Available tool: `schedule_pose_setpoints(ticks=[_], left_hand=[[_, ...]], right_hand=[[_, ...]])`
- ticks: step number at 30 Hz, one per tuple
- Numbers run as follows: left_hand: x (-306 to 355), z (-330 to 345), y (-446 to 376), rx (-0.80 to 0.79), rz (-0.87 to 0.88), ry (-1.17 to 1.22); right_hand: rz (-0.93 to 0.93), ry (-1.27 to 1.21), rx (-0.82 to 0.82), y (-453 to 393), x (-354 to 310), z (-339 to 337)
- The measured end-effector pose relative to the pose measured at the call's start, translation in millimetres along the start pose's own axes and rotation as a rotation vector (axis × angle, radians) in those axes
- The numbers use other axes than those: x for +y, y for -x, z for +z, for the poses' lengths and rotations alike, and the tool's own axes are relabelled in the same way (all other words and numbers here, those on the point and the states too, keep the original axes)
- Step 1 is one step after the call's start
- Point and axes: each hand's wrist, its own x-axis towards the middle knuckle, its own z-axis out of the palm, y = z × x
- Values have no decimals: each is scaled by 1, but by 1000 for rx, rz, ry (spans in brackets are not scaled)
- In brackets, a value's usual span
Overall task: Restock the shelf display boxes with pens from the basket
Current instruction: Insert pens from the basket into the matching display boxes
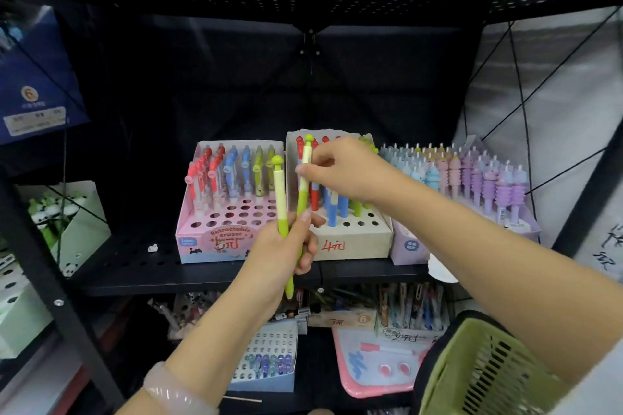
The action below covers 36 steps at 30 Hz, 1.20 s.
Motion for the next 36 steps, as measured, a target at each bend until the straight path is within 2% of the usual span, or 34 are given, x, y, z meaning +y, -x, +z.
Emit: schedule_pose_setpoints(ticks=[2, 5, 7, 9, 13, 17, 22, 23, 25, 27, 28, 31, 33, 36], left_hand=[[3, 8, -2, -19, -17, 25], [4, 13, -3, -29, -82, 28], [0, 13, -1, -8, -152, -13], [-4, 12, -1, 12, -206, -50], [-12, 16, -2, 31, -254, -60], [-10, 19, -2, 35, -260, -9], [-6, 21, -2, 79, -259, 64], [-5, 21, -2, 82, -261, 84], [-5, 21, -2, 75, -241, 111], [-6, 23, -2, 63, -197, 121], [-6, 25, -2, 56, -176, 116], [-8, 34, -3, 12, -144, 84], [-7, 40, -3, -15, -122, 49], [-6, 44, -1, -67, -61, -48]], right_hand=[[22, -148, 27, 3, 5, -3], [57, -291, 299, 3, 18, -14], [83, -330, 476, 4, 33, -26], [84, -264, 541, 9, 49, -33], [78, 42, 489, 17, 79, -24], [108, 124, 401, 16, 93, -11], [199, 186, 36, 16, 98, 3], [219, 216, 39, 17, 98, 4], [225, 295, 204, 18, 97, 3], [179, 215, 384, 23, 89, 1], [141, 89, 380, 26, 83, 0], [31, -322, 58, 35, 58, 2], [-1, -406, -102, 39, 50, 6], [0, -415, -48, 39, 50, 6]])
